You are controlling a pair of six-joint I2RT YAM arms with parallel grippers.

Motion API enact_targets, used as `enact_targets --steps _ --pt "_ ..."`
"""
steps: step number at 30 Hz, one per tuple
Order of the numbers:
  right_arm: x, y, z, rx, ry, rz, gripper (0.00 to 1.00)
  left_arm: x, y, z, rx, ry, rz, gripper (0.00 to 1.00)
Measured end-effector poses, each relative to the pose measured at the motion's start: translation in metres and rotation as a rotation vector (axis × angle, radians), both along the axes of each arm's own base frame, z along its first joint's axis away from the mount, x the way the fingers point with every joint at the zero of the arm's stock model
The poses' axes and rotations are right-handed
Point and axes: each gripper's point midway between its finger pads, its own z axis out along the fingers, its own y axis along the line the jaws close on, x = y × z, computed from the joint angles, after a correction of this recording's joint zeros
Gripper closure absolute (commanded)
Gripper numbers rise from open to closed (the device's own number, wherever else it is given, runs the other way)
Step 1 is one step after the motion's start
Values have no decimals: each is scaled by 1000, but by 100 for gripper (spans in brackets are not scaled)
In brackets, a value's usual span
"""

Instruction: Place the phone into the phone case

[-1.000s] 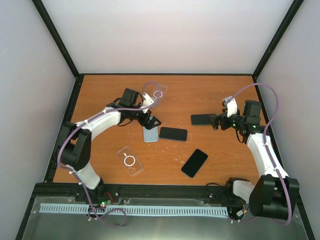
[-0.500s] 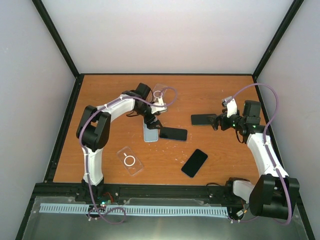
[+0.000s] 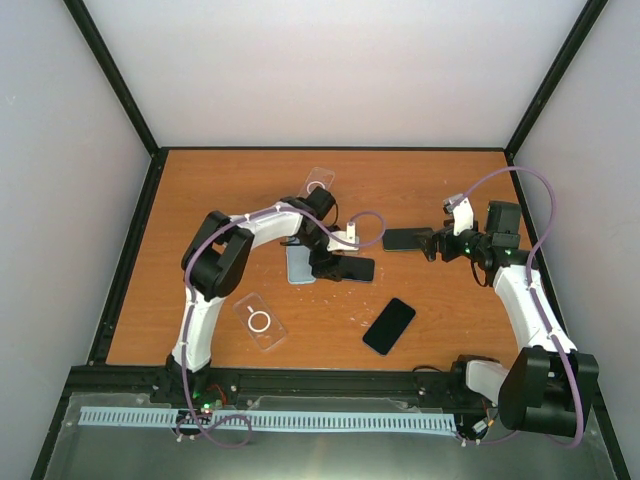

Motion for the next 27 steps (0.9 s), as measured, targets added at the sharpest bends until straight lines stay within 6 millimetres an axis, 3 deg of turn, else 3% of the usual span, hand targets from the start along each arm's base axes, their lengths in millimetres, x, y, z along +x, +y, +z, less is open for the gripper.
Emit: enact_targets --steps 7,20,23,27 --pt "0 0 0 0 0 0 0 2 -5 -3 12 -41 -29 1" --pt "0 0 0 -1 -1 0 0 6 -20 -9 32 -122 -67 12" --pt "0 0 0 -1 0 -1 0 4 -22 -10 34 -121 -73 18" --pt "0 0 0 0 1 -3 0 1 -26 -10 39 -121 -78 37"
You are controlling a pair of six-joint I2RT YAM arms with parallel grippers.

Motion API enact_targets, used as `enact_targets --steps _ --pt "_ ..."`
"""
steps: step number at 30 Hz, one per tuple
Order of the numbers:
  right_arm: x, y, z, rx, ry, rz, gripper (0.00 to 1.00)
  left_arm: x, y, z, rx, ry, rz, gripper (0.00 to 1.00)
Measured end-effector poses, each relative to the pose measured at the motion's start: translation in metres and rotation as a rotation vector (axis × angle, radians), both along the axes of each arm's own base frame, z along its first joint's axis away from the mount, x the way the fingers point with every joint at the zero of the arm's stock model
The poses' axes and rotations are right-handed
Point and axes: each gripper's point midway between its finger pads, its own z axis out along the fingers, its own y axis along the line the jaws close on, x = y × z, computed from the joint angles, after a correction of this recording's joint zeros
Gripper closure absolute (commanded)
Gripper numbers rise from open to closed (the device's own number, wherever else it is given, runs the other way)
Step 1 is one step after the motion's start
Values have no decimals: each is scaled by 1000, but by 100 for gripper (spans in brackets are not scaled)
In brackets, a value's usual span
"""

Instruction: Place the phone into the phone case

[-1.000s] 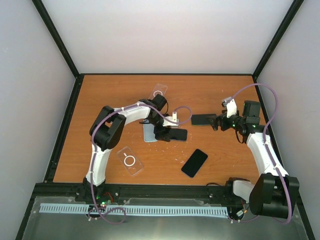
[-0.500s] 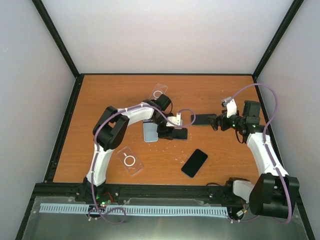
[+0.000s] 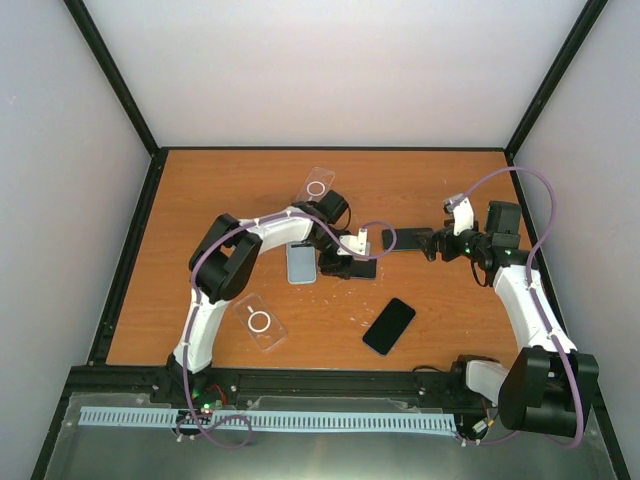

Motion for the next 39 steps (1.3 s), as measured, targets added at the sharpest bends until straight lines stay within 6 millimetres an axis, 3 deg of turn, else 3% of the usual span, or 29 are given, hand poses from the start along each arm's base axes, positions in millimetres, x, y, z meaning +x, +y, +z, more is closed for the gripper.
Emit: enact_targets --steps 12,20,23,30,35,39 --pt "9 -8 4 27 6 -90 0 5 -8 5 -37 1 98 71" --pt "17 -11 15 108 9 -165 2 14 -9 15 -76 -21 247 75" --pt "22 -10 22 167 6 -191 6 22 -13 32 -116 -43 300 75" --pt "42 2 26 313 65 -223 13 49 -16 96 -267 -104 439 75" --pt "52 43 29 377 115 -135 13 67 -7 133 -354 -115 553 75" --pt "59 79 47 424 121 -54 13 76 1 152 -394 -120 623 75"
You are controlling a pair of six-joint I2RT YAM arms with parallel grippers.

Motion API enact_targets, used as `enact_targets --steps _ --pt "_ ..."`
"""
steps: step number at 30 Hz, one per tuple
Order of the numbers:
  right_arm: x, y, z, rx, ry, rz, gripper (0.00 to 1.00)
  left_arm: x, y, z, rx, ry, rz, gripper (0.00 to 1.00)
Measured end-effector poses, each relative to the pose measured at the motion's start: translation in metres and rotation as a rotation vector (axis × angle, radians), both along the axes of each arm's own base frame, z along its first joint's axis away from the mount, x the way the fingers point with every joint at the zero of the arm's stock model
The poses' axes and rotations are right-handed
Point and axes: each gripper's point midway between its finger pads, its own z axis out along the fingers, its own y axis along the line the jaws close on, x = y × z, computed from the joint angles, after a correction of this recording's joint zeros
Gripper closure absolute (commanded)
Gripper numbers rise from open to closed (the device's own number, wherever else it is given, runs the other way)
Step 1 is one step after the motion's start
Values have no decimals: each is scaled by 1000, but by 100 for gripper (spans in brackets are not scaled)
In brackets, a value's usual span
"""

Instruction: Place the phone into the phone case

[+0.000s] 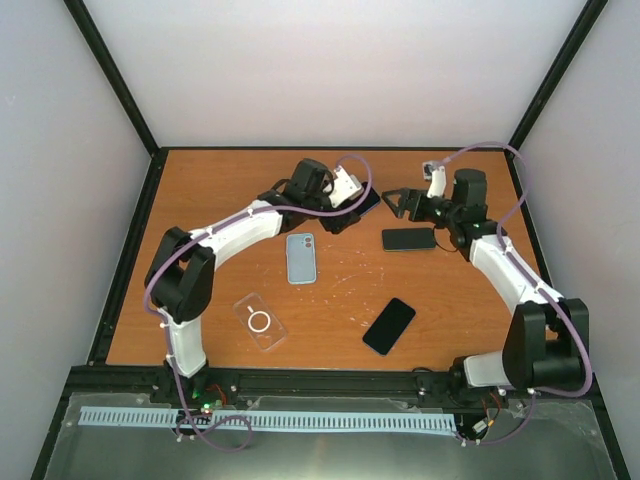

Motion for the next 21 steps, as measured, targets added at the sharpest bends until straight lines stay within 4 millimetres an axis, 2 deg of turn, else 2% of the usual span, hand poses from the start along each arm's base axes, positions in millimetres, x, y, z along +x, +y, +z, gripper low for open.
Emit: enact_targets --steps 4,8,11,15,21 --pt "6 22 8 50 10 33 16 6 7 26 -53 -25 55 75" --pt "8 39 -2 92 62 53 18 7 9 59 -125 -62 85 75" --pt "8 54 -6 123 86 82 21 7 9 72 -162 -73 94 75" --pt "9 70 -2 164 94 101 34 6 10 69 -168 -53 108 75" --pt "14 85 6 212 92 113 64 6 13 62 -173 -23 128 75"
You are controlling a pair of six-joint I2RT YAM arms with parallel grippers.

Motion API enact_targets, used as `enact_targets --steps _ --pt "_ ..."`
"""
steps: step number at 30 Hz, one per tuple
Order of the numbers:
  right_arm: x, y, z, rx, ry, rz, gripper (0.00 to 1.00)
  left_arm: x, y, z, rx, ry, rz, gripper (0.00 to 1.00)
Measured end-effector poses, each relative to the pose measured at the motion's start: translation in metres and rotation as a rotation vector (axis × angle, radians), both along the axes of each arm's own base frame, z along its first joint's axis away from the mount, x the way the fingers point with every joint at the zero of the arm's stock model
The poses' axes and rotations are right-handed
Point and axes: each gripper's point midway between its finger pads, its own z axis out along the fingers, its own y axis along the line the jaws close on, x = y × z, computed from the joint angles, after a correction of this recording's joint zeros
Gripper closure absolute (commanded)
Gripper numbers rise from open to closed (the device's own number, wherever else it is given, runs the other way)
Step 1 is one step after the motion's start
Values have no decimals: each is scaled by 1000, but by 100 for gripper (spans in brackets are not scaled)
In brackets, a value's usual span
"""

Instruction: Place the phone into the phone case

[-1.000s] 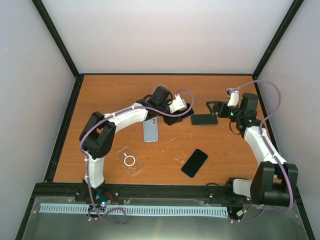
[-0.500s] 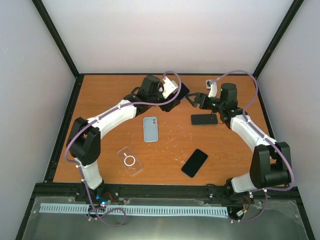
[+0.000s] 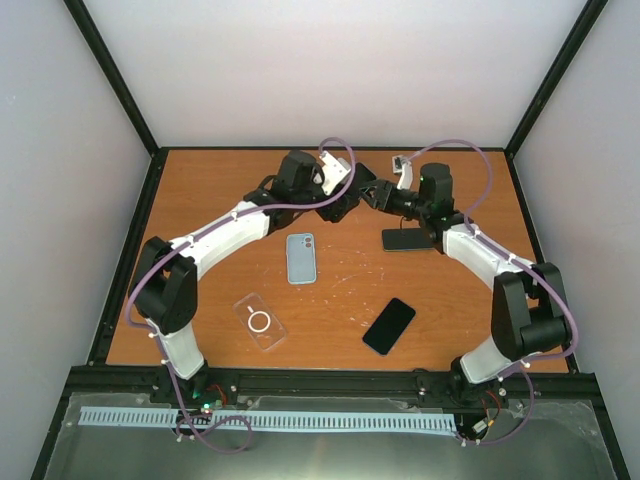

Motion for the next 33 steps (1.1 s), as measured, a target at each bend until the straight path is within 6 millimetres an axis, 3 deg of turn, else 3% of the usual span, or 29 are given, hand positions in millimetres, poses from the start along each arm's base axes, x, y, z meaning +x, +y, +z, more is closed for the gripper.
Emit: enact_targets --steps 5,8,13,17,21,24,28,33 --pt "12 2 -2 35 38 -29 87 -1 0 -4 -10 19 9 73" --pt "13 5 2 55 47 -26 96 -1 1 -5 -15 25 17 62" --pt "13 8 5 62 47 -25 97 -1 2 -3 -18 19 21 32" --pt "9 11 6 59 38 1 97 -4 8 -2 -10 18 25 16" --pt "1 15 4 24 6 60 97 -21 16 0 1 37 -28 9" --pt "-7 16 -1 -10 -24 120 97 -41 22 14 -9 34 -91 1" --pt "-22 20 3 -36 -78 207 97 -63 28 33 -28 25 -159 0" --pt "-44 24 22 -47 -186 330 97 -80 47 35 -65 89 -230 4"
